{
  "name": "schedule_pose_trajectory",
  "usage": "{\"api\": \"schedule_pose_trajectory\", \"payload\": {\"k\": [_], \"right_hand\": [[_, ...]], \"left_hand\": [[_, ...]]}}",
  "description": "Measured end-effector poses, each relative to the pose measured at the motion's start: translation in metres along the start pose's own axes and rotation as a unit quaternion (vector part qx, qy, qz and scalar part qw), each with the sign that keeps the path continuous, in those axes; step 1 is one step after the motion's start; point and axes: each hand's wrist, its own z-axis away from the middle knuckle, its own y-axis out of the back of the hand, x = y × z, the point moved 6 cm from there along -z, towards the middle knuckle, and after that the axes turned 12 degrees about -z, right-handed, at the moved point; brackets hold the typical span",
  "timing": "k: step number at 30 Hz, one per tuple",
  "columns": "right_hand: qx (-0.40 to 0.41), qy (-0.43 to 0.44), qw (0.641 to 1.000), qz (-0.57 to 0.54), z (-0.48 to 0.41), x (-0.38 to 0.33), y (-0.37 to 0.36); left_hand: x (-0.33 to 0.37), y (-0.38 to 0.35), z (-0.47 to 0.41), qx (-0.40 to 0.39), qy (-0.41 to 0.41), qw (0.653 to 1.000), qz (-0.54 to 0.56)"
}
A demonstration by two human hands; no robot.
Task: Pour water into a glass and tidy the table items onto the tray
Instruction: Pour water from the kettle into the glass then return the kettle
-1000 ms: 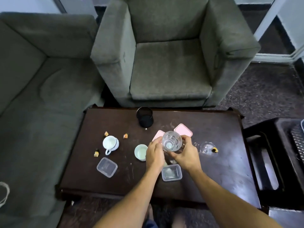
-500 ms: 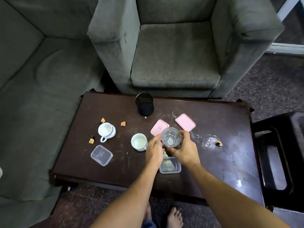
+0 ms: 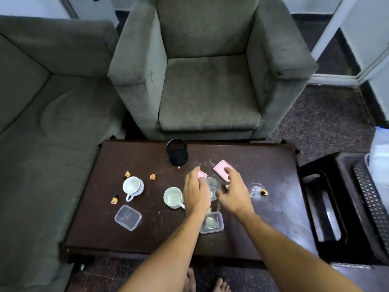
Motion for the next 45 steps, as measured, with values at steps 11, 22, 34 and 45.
{"api": "schedule_pose_trajectory", "payload": {"k": [11, 22, 34, 45], "right_hand": [[0.196, 0.049, 0.978, -0.050, 0.029, -0.161, 0.111], [0.372, 0.021, 0.927, -0.034, 0.105, -0.154, 0.255], [0.479, -0.014, 0.876, -0.052, 0.193, -0.058, 0.382], [0.471, -0.039, 0.881, -0.006, 0.227, 0.056, 0.499]], "left_hand": [[0.177, 0.050, 0.022, -0.085, -0.184, 0.978, -0.049], [0.285, -0.013, 0.120, -0.184, -0.306, 0.933, -0.043], [0.333, -0.130, 0.257, -0.279, -0.375, 0.883, -0.051], [0.329, -0.255, 0.340, -0.264, -0.278, 0.923, -0.022]]}}
